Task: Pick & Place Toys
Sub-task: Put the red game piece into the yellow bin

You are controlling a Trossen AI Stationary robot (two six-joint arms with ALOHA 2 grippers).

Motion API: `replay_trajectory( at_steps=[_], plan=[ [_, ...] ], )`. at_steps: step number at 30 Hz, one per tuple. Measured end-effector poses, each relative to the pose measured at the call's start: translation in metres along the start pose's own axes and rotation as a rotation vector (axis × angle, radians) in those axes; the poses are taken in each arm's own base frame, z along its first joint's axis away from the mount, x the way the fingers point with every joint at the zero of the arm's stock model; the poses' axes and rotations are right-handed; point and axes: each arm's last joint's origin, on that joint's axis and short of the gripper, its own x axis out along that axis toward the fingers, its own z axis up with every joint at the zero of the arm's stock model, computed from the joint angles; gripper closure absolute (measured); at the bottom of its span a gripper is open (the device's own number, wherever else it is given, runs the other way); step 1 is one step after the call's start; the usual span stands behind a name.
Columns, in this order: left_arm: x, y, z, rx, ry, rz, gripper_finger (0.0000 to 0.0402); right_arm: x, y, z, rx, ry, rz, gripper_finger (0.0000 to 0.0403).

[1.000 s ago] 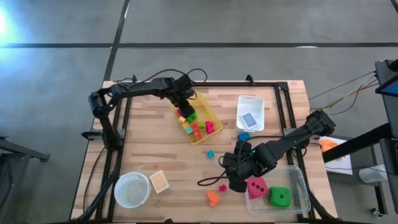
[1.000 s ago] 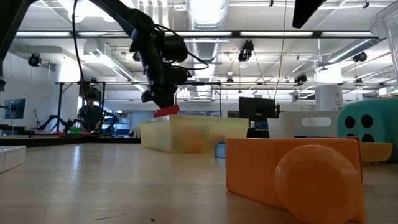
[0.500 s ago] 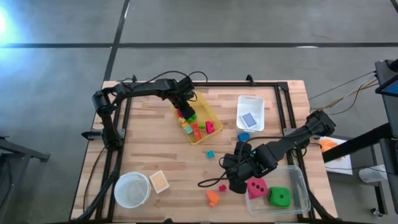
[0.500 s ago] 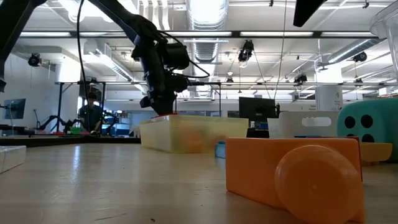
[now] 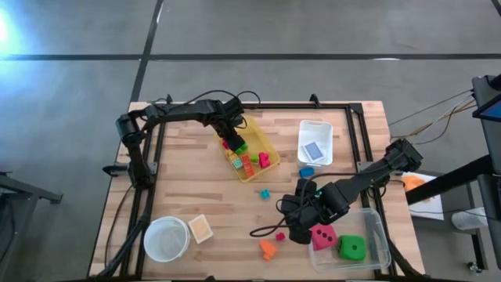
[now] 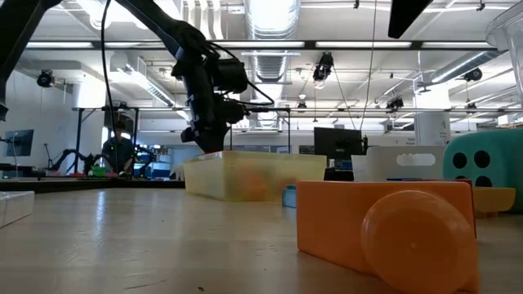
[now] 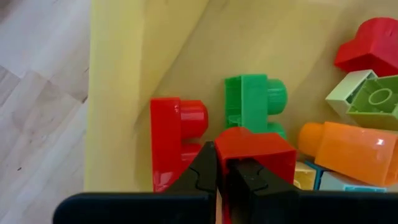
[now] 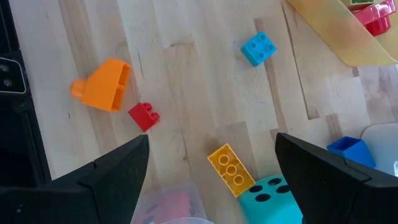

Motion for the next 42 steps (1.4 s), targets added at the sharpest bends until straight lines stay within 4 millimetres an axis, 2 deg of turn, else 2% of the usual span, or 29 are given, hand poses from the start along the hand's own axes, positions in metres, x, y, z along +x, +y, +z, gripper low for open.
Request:
replay_trajectory(
  at_steps=[20,30,42],
  plan=[
    [0.001,-0.004,-0.005,-0.021,0.044,0.004,0.0392,0.000,0.001,0.000,-0.002,-0.002,-0.001,0.0060],
    [0.011,-0.005,-0.013,-0.022,0.030,-0.010,0.0392,0.000,0.001,-0.001,-0.002,-0.002,-0.001,0.0060],
    [0.013,-0.004,-0.013,-0.032,0.028,-0.007,0.0392,0.001,0.001,-0.001,-0.003,-0.001,-0.001,0.0060]
  ],
)
